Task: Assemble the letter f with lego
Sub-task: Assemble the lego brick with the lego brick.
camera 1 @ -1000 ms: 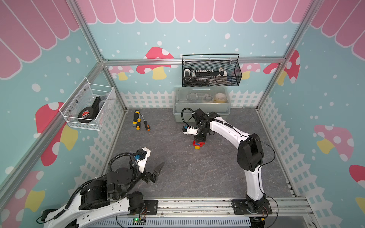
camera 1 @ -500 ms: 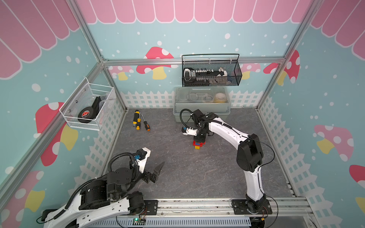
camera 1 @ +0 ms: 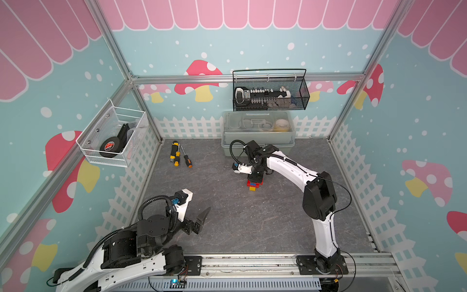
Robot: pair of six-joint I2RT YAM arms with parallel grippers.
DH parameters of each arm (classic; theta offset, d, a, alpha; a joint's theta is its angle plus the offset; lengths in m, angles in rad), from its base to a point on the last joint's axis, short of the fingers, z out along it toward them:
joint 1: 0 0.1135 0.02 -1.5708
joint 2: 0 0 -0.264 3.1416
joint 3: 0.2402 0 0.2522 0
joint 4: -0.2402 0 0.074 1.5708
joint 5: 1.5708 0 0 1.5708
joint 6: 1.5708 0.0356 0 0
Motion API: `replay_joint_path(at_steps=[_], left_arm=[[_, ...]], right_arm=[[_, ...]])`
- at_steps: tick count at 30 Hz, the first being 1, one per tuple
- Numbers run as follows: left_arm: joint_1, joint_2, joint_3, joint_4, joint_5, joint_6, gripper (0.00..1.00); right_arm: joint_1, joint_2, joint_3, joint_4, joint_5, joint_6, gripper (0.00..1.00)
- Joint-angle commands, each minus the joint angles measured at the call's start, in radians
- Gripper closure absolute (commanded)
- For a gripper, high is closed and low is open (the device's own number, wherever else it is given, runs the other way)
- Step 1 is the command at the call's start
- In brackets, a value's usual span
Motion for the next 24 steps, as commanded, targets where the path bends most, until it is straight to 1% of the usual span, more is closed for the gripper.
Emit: replay_joint_path(at_steps=[1,8,10,15,18,20,24], left_arm=[[-0.003,-0.01,-0.003,-0.021,-0.011,-0.018,0.01],[-0.003,-0.011,-0.003,-0.021,-0.011,-0.018,0.01],[-0.003,-0.012,-0.003,-0.021,-0.011,-0.018,0.01],[-0.003,-0.009,-0.003,-0.021,-0.011,-0.018,0.01],[-0.004,-0.01,-0.003,-0.021,-0.011,-0.018,0.01],[-0.003,-0.01,-0.003,-0.022,-0.011,-0.018,0.01],[-0.003,-0.009,-0.004,-0.021,-0.012,-0.018,0.01]], right_arm=[[0.0,0.003,-0.035,-0.007,0.024,0.002,0.64],[-0.01,-0.038,-0.049,0.021,-0.001,0.006,0.55],[-0.015,-0.051,-0.053,0.028,-0.02,0.008,0.53],[-0.027,-0.12,-0.102,0.082,-0.091,0.017,0.44],[-0.045,-0.178,-0.155,0.139,-0.148,0.029,0.4],[-0.061,-0.246,-0.205,0.188,-0.201,0.043,0.39],[-0.107,-0.384,-0.375,0.33,-0.323,0.087,0.37]])
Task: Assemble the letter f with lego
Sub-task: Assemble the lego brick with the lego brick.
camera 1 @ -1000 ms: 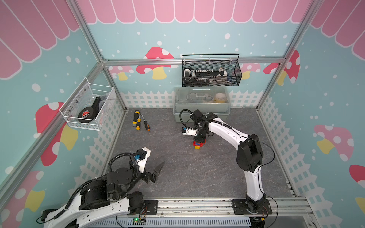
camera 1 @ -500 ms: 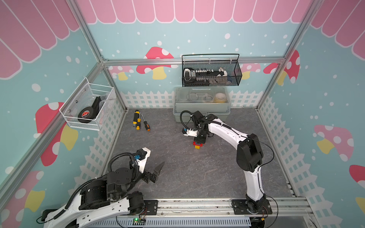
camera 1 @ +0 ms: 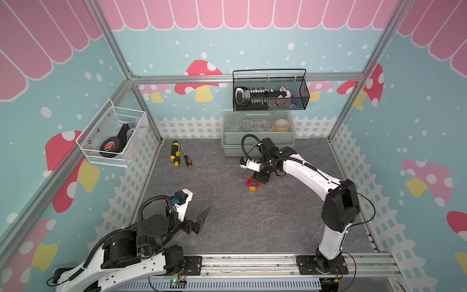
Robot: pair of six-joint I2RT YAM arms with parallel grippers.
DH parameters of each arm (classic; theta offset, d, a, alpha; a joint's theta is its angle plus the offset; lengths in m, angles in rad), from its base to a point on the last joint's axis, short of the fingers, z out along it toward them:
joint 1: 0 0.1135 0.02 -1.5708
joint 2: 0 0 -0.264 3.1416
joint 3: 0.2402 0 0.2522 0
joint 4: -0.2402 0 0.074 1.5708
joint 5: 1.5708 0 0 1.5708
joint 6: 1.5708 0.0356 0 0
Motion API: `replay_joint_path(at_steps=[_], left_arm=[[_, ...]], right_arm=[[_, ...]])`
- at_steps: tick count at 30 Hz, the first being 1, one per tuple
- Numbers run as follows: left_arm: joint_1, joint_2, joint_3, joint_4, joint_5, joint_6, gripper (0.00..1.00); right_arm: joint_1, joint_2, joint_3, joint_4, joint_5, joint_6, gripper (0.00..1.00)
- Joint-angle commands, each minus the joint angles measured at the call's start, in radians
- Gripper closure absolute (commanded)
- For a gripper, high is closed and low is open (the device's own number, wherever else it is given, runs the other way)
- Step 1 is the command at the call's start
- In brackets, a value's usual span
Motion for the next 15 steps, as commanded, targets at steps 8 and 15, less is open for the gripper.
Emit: replay_joint_path(at_steps=[8,15], left_arm=[[-0.003,-0.005,-0.006,-0.015,-0.006,-0.014,0.01],[-0.003,-0.002,-0.006,-0.015,-0.006,-0.014,0.01]], right_arm=[[-0.076,-0.277,-0.533,0.528,-0.284,0.129,0.37],[-0.078,-0.309,-0.672,0.746,-0.236,0.183,0.36]])
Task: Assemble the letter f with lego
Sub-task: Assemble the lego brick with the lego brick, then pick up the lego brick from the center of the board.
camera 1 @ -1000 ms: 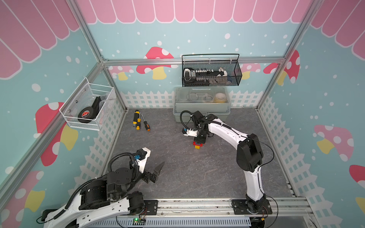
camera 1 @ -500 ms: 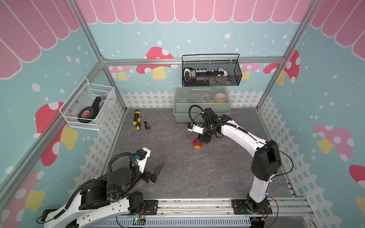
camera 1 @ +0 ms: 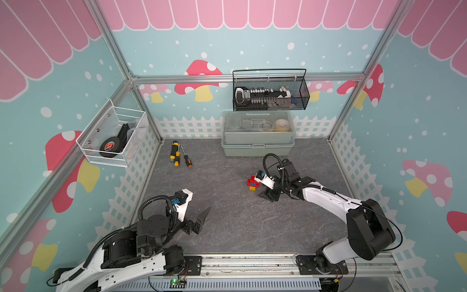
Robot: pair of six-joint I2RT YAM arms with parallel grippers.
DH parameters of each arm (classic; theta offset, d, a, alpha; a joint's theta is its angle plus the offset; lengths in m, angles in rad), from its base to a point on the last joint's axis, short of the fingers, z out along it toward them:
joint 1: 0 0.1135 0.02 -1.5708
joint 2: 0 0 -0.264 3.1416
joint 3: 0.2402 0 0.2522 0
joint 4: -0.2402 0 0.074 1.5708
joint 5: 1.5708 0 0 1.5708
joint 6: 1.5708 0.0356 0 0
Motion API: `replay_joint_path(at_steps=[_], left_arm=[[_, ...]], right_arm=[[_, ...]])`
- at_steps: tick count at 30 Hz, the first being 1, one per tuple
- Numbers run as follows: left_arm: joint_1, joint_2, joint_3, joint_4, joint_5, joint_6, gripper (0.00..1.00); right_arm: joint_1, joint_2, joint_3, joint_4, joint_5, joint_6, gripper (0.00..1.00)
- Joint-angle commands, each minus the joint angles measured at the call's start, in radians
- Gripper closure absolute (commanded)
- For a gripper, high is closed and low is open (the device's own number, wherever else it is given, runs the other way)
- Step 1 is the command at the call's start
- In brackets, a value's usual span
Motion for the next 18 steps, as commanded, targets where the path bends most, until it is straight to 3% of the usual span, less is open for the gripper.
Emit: replay_joint_path(at_steps=[1,11,18], left_arm=[[-0.003,-0.002,-0.006,-0.015,-0.008,-0.014,0.01],[-0.003,-0.002,-0.006,-0.015,-0.019,-0.018,0.01],[-0.003,-0.005,-0.005,-0.015,-0.023,-0.017,0.01]], right_arm=[[-0.004,-0.033,-0.011,0.18,-0.013,0.042,0.36],[-0.027,-0.033,-0.033,0.201,0.024,0.011,0.36],[-0.096,0.004,0.009,0.162,-0.048,-0.028,0.37]])
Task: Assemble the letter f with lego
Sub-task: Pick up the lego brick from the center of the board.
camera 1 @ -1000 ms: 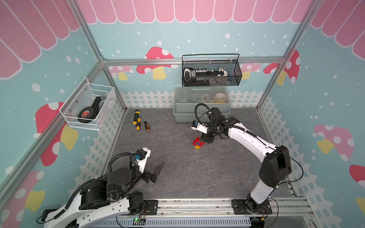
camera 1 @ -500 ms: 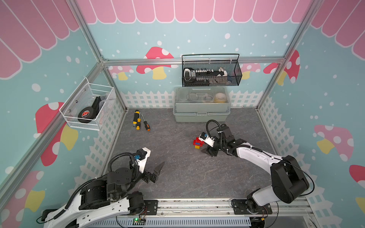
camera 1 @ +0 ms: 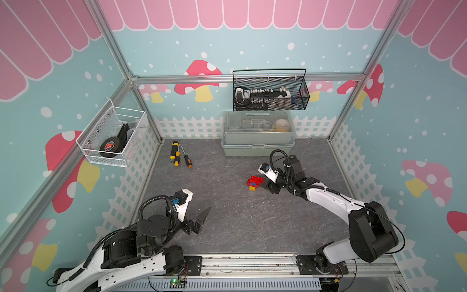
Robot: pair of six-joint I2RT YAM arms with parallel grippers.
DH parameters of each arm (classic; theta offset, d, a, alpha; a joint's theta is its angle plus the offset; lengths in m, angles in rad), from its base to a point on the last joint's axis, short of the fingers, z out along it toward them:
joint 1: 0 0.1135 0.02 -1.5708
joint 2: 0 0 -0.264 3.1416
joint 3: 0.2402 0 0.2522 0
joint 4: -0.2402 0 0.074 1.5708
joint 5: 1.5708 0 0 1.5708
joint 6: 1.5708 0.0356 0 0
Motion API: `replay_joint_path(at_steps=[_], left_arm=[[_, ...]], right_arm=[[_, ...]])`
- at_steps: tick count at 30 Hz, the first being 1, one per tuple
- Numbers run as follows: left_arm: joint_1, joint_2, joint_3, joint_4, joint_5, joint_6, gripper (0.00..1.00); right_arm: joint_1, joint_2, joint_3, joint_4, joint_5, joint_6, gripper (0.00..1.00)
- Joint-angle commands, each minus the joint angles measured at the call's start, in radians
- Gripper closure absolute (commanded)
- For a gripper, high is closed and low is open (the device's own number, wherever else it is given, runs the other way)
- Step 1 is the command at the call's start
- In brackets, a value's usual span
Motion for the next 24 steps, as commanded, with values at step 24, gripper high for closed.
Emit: replay_joint_path(at_steps=[24], left_arm=[[0.002,-0.012,-0.008,-0.015,-0.029,-0.019,0.01]], right_arm=[[-0.057,0.17,0.137,-0.132,-0.164,-0.083,0.38]])
